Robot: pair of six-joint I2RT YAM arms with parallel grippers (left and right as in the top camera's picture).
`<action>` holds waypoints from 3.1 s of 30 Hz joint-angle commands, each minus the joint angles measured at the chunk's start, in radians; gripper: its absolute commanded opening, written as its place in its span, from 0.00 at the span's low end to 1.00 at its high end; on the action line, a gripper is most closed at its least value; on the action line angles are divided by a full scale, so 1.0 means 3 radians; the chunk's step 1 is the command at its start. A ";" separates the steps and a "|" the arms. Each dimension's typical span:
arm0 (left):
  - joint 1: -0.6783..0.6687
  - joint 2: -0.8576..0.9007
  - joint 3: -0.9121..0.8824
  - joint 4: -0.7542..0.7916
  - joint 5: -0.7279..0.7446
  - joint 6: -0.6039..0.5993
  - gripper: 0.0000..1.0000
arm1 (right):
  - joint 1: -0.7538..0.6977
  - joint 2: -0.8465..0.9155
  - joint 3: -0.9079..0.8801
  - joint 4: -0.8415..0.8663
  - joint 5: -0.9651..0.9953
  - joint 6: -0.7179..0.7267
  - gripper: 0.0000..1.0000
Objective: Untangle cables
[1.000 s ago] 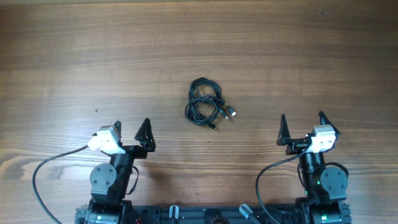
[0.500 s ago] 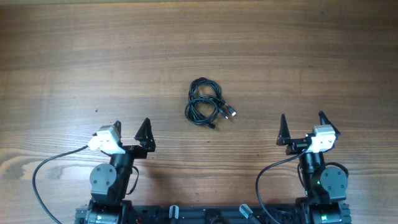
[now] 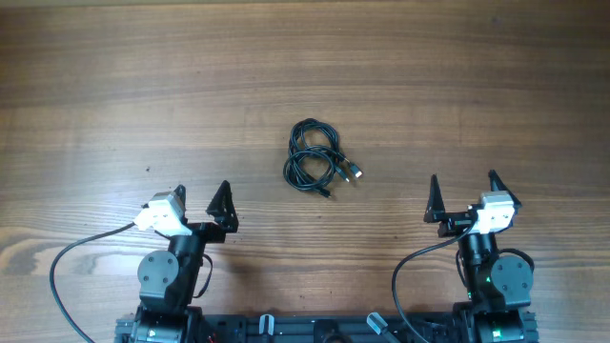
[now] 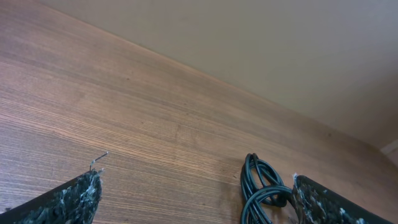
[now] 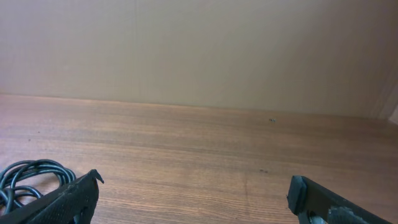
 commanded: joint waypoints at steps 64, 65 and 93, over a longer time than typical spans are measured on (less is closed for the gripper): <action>-0.0736 0.4939 0.4748 -0.3385 0.0362 0.0656 1.00 | 0.0015 0.0015 -0.0005 0.0010 0.0038 0.0061 1.00; -0.0754 0.4941 0.4748 -0.3356 0.0370 0.0645 1.00 | 0.0015 0.0015 -0.0005 0.0010 0.0038 0.0060 1.00; -0.1155 0.6577 0.4748 -0.2049 -0.0099 0.0102 1.00 | 0.0015 0.0015 -0.0005 0.0010 0.0038 0.0061 1.00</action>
